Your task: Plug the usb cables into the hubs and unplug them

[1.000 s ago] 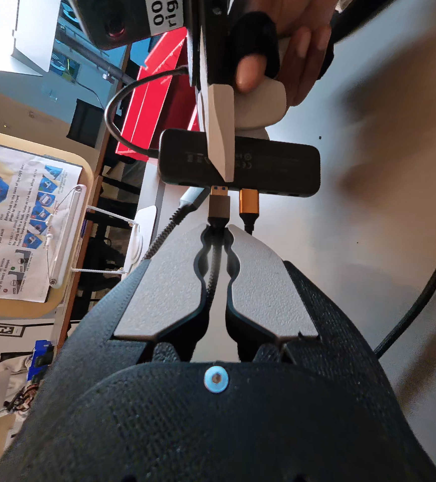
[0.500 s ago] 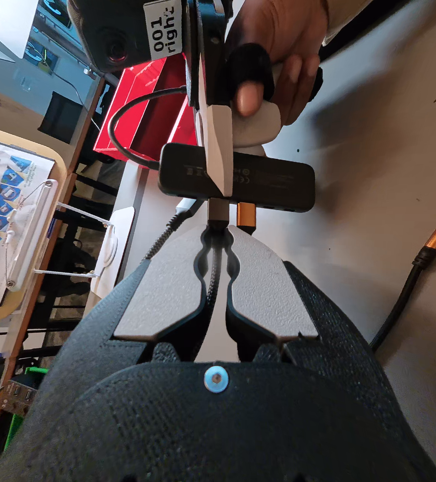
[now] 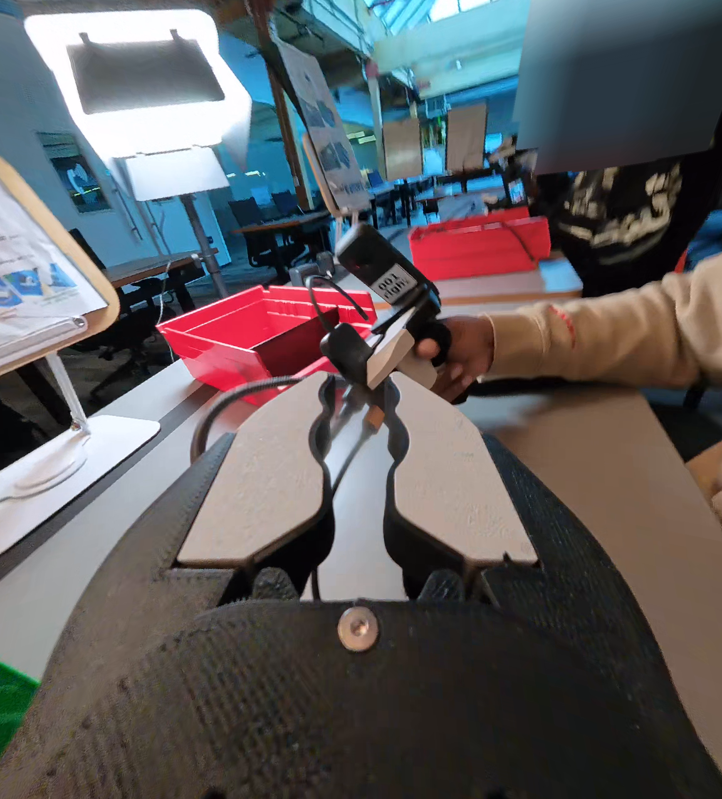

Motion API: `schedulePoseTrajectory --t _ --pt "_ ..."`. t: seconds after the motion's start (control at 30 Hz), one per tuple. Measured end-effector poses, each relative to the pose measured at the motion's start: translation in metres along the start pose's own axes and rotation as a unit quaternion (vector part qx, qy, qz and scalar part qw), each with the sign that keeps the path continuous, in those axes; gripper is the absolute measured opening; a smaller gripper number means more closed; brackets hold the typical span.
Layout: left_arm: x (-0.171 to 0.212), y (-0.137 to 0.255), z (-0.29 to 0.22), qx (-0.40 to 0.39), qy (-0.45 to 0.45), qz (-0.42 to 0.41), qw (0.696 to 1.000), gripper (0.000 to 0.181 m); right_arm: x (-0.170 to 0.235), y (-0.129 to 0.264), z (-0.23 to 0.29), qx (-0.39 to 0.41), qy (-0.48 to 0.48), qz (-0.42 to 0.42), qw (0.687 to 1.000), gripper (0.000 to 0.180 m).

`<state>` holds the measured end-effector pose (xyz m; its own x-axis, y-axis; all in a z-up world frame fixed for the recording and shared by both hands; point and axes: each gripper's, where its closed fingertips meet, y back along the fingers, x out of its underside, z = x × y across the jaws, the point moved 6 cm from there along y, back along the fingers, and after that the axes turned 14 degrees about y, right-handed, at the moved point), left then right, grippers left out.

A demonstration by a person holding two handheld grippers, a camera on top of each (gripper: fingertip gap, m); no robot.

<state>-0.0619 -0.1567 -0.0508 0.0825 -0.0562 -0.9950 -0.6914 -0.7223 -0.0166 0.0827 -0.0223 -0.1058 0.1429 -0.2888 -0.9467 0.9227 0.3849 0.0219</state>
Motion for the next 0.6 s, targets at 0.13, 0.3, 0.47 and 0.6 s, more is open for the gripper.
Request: schedulePoseTrajectory --t 0.13,0.3,0.47,0.6 --pt "0.003 0.01 0.027 -0.015 0.08 -0.011 0.997 0.03 -0.019 0.017 -0.002 0.016 0.023 -0.07 0.997 0.011" --pt "0.017 0.007 0.04 -0.022 0.125 0.007 0.992 0.032 -0.062 0.053 0.004 0.085 0.119 -0.074 0.986 0.012" --pt "0.026 0.001 0.041 -0.018 0.133 0.031 0.99 0.033 -0.147 0.116 0.008 0.211 0.221 -0.067 0.95 0.012" --pt "0.032 -0.002 0.041 -0.018 0.133 0.049 0.99 0.033 -0.201 0.158 -0.019 0.349 0.258 0.006 0.901 0.011"
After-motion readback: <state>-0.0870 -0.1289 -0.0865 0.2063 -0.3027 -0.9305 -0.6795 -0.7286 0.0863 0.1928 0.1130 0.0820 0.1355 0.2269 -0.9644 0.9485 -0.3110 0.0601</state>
